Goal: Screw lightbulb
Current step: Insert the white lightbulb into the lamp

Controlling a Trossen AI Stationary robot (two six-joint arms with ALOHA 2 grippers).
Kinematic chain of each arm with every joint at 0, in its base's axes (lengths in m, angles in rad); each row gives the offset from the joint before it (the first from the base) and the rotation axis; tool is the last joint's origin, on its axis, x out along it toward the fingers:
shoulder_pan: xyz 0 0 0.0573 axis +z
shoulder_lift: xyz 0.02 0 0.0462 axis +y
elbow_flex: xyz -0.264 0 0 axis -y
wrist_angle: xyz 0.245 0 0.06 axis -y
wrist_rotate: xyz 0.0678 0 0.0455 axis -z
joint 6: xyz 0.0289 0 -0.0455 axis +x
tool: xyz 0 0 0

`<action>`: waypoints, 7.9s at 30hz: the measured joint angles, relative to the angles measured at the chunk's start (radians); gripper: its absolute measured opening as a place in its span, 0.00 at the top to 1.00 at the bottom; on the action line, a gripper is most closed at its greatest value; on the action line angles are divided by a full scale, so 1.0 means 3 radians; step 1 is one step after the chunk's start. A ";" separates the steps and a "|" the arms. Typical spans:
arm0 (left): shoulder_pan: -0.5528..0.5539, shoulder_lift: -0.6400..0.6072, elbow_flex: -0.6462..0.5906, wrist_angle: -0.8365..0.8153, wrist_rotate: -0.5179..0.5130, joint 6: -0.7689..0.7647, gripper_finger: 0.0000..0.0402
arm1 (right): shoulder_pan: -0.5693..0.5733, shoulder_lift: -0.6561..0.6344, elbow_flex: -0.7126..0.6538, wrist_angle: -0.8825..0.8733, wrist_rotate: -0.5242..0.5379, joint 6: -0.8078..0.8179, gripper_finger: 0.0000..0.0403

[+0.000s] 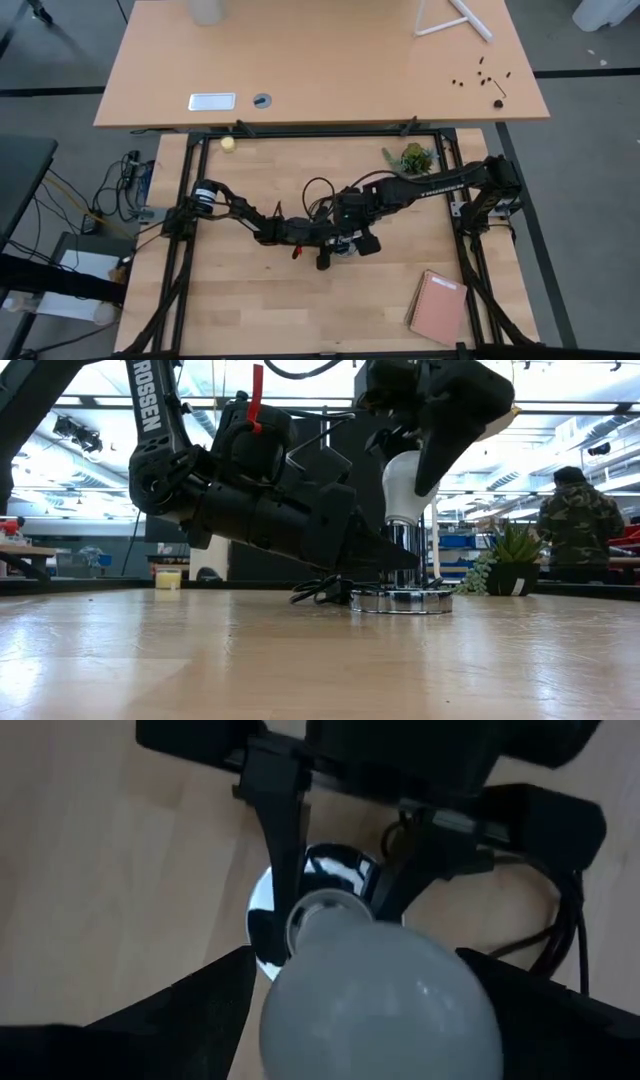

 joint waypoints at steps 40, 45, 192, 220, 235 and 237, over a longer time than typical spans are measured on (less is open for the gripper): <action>0.0003 0.0002 -0.0001 -0.0008 0.0011 -0.0136 0.53 | 0.0078 0.0088 0.0594 -0.0544 0.0291 0.0009 0.34; 0.0003 0.0001 0.0001 -0.0010 0.0004 -0.0210 0.53 | 0.0155 0.0482 0.1036 -0.1056 0.0370 0.0001 0.32; 0.0004 -0.0008 0.0004 -0.0057 -0.0023 -0.0238 0.53 | 0.0185 0.0638 0.1081 -0.1042 0.0383 -0.0482 0.04; 0.0004 -0.0008 0.0003 -0.0052 -0.0014 -0.0237 0.53 | 0.0043 0.0649 0.0900 -0.0791 -0.0025 -0.1354 0.22; 0.0004 -0.0008 0.0003 -0.0052 -0.0023 -0.0235 0.53 | 0.0043 0.0649 0.0900 -0.0768 -0.0102 -0.1280 0.33; 0.0003 -0.0007 0.0003 -0.0053 -0.0023 -0.0235 0.53 | 0.0043 0.0649 0.0900 -0.0755 -0.0103 -0.1168 0.33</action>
